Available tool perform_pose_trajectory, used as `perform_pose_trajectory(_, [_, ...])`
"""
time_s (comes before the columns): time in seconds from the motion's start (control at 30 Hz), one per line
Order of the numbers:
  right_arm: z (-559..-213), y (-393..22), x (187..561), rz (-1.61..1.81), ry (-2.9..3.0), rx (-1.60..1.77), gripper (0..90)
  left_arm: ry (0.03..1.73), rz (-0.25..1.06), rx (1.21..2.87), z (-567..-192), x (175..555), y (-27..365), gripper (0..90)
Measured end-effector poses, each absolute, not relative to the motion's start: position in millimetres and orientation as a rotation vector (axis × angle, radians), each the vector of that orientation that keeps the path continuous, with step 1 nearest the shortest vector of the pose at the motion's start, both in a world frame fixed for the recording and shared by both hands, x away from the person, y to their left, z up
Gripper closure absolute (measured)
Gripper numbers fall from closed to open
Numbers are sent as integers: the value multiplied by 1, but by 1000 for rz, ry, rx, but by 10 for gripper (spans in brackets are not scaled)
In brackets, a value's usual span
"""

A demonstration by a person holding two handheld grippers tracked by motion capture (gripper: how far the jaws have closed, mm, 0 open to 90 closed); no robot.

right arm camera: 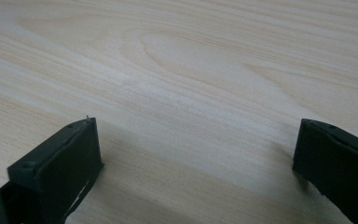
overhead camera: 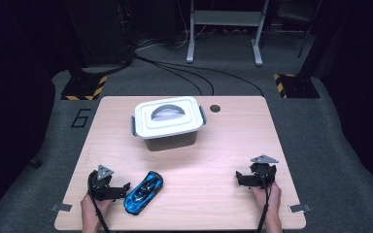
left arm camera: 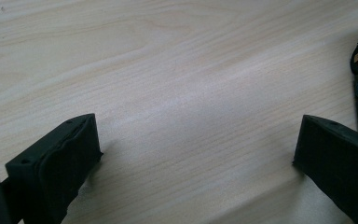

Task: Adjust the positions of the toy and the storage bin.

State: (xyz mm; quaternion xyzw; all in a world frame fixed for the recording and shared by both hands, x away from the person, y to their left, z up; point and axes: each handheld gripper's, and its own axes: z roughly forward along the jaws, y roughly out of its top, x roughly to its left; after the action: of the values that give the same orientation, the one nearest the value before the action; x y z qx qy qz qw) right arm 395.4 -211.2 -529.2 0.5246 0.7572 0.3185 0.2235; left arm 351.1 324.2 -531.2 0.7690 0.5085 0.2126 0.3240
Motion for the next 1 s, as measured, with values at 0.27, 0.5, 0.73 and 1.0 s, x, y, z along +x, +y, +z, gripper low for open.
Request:
perform_pose_trajectory(0.27, [-529, -211, 395, 880, 2090, 1450, 0, 1342, 576, 1999, -532, 351, 323, 2])
perform_pose_trajectory(0.5, [-529, -210, 396, 885, 2082, 1460, 0, 1342, 577, 1999, -532, 351, 323, 2])
perform_pose_trajectory(0.73, [-529, -210, 396, 885, 2075, 1466, 2, 1351, 574, 1995, -532, 351, 323, 1])
perform_pose_trajectory(1.0, [-529, -210, 397, 883, 2074, 1463, 4, 1361, 554, 1964, -530, 352, 327, 3])
